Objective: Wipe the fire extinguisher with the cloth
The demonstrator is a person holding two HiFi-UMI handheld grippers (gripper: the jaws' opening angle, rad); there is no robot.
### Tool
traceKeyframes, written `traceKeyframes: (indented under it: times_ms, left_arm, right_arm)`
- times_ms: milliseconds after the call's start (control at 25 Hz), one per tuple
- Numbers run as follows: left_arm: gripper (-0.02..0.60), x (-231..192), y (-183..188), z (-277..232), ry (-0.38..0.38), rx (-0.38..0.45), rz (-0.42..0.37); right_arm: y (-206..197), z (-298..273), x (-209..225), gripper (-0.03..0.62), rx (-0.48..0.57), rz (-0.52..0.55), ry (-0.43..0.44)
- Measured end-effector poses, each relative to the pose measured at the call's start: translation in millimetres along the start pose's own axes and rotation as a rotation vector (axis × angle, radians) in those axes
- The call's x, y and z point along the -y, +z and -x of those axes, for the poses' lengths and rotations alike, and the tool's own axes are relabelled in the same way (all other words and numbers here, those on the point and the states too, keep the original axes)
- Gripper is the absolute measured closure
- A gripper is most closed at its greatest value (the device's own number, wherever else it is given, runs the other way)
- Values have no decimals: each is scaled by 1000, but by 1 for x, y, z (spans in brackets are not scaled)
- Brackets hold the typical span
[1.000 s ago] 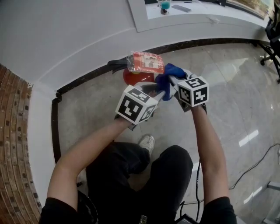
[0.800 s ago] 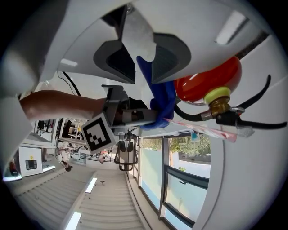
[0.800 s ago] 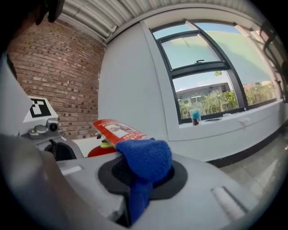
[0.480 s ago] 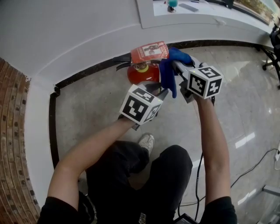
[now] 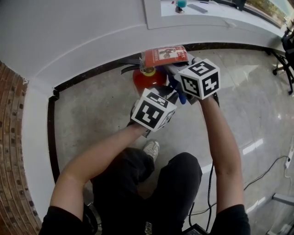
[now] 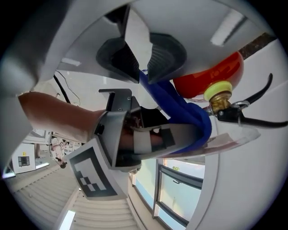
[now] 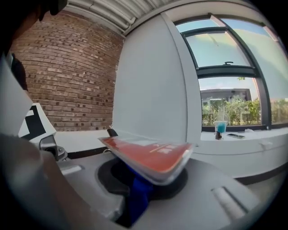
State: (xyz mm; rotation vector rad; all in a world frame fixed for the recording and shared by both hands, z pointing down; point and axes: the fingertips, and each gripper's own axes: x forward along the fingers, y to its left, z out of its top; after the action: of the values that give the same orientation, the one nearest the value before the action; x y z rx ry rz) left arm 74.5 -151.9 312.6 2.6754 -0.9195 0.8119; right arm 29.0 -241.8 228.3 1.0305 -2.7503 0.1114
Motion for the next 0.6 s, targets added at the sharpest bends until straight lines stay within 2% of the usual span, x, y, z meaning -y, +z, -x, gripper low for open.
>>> traceKeyframes:
  times_ms: [280, 480, 600]
  left_arm:
    - [529, -1, -7, -7, 0, -28, 7]
    - [562, -7, -15, -14, 14, -42, 21]
    - [575, -5, -26, -23, 8, -78, 27]
  right_arm:
    - [-23, 19, 31, 542, 46, -139, -44]
    - [-60, 26, 53, 542, 11, -208, -101]
    - [-88, 25, 60, 542, -26, -243, -121]
